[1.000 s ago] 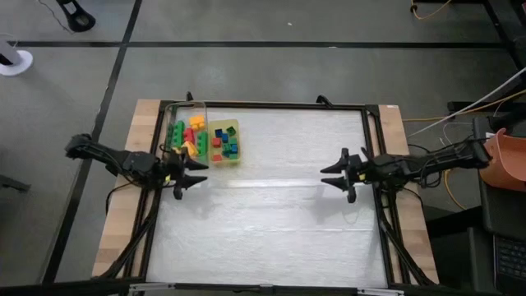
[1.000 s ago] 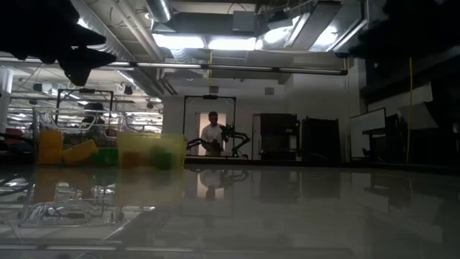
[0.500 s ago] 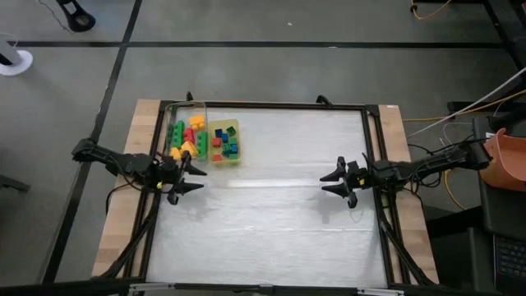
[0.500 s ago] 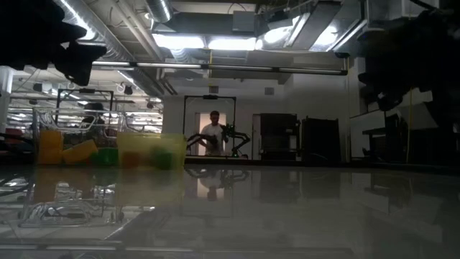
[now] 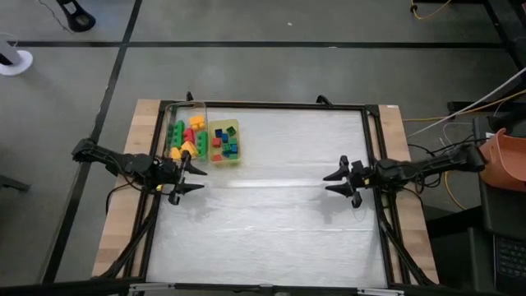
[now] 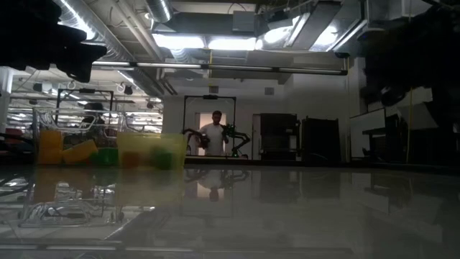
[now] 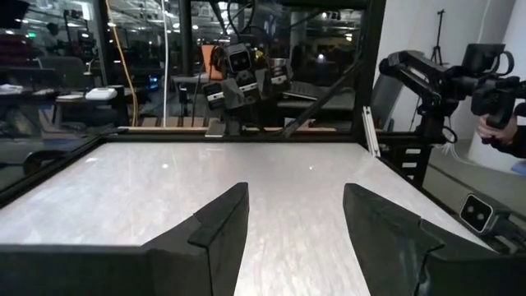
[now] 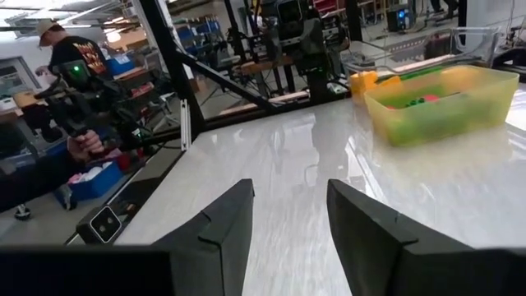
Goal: Sort blocks by size
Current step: Return to Home Position
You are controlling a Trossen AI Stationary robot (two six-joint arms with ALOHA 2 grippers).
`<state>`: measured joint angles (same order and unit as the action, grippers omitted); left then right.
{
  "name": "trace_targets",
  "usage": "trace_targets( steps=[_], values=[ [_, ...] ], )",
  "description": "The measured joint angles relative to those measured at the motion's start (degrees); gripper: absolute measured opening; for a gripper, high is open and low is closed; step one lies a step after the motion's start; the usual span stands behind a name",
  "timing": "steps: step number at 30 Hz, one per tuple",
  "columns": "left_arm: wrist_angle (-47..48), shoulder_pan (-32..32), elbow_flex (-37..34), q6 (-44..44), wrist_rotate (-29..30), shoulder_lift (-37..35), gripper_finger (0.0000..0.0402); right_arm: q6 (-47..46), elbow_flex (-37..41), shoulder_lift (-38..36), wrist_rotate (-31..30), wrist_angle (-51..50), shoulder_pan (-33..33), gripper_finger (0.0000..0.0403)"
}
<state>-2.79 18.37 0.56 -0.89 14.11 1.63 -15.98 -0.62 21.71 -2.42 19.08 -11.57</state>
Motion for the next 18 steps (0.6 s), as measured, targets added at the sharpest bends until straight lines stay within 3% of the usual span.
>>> trace_targets(
  steps=[11,18],
  values=[
    [0.0,0.0,0.0,-0.1,0.6,0.0,0.0187,1.5,0.1,-11.9,0.0,-10.3,0.0,0.0156],
    [-0.6,0.0,0.0,0.4,6.8,0.0,0.0187,1.7,0.1,-17.3,0.0,-16.4,0.0,0.0156]
  ],
)
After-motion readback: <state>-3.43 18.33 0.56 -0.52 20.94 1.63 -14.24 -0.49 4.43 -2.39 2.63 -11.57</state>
